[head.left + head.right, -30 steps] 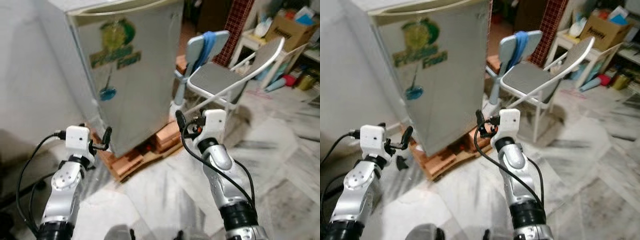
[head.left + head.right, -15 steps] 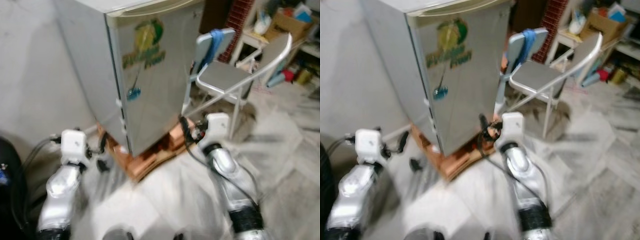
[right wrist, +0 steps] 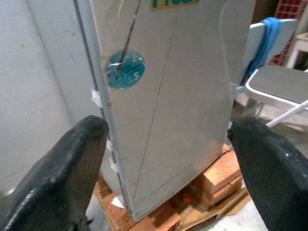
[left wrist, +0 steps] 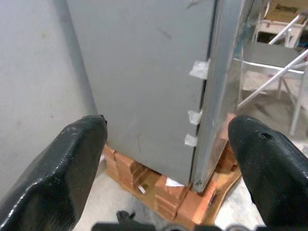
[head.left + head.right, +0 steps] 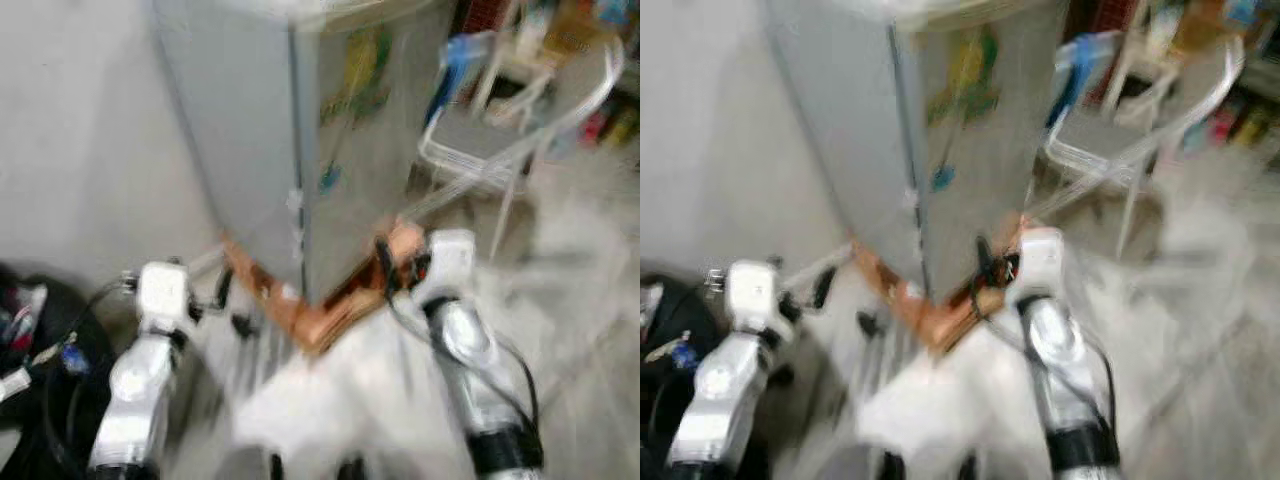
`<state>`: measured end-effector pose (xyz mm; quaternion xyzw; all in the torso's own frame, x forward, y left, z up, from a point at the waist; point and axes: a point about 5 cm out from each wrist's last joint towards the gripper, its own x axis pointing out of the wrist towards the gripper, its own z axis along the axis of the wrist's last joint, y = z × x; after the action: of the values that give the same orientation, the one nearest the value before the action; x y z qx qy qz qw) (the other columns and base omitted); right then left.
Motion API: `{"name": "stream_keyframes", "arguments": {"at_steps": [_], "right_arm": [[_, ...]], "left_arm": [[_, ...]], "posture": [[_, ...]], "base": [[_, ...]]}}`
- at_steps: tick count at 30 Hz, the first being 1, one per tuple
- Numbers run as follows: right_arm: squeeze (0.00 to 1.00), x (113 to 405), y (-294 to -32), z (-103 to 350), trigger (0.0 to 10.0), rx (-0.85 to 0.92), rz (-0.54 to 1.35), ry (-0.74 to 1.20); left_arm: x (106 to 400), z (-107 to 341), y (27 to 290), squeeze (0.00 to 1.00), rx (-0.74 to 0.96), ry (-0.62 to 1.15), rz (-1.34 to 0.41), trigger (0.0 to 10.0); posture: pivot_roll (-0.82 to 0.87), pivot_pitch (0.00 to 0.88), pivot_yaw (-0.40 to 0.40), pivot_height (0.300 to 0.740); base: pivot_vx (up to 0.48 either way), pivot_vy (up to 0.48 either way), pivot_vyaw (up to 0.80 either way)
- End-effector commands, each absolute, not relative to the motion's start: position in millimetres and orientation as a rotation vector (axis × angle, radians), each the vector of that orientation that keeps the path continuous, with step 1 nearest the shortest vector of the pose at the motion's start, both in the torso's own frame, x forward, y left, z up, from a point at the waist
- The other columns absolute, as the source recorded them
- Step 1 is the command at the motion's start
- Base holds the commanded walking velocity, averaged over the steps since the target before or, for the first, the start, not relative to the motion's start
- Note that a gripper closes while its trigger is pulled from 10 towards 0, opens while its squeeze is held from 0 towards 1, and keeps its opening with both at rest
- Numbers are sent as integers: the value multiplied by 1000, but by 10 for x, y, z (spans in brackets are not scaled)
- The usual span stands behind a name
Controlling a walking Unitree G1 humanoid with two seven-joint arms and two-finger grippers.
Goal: Restocking fridge
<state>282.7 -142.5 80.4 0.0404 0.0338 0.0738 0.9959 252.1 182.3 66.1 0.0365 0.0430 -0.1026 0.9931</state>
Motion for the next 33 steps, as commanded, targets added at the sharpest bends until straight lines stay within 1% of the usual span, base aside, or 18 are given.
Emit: {"name": "stream_keyframes", "arguments": {"at_steps": [1, 5, 12, 16, 23, 26, 33], "right_arm": [[0, 2854, -1355, 861, 10000, 73, 175, 55], [0, 2866, -1339, 892, 10000, 77, 177, 49], [0, 2850, -1350, 878, 10000, 72, 174, 50], [0, 2830, -1356, 876, 10000, 70, 175, 52], [0, 2840, -1369, 872, 10000, 63, 164, 61], [0, 2839, -1367, 872, 10000, 61, 165, 59], [0, 2858, -1339, 880, 10000, 61, 172, 58]], "left_arm": [[2512, 706, 1865, 0, 73, 72, -207, 10000], [2503, 754, 1913, 0, 44, 50, -173, 10000], [2460, 722, 1926, 0, 48, 61, -176, 10000], [2477, 724, 1924, 0, 46, 62, -171, 10000], [2502, 740, 1899, 0, 56, 54, -191, 10000], [2506, 741, 1889, 0, 54, 54, -192, 10000], [2510, 736, 1850, 0, 58, 57, -207, 10000]], "posture": [[79, 52, -54, 740], [82, 68, -54, 740], [77, 70, -53, 740], [74, 67, -53, 740], [68, 70, -48, 740], [70, 70, -48, 740], [73, 69, -51, 740]], "base": [[0, 0, -488], [0, 154, -800], [277, 347, -736], [275, 349, 0], [0, 433, 0], [0, 372, -800], [0, 0, -800]]}}
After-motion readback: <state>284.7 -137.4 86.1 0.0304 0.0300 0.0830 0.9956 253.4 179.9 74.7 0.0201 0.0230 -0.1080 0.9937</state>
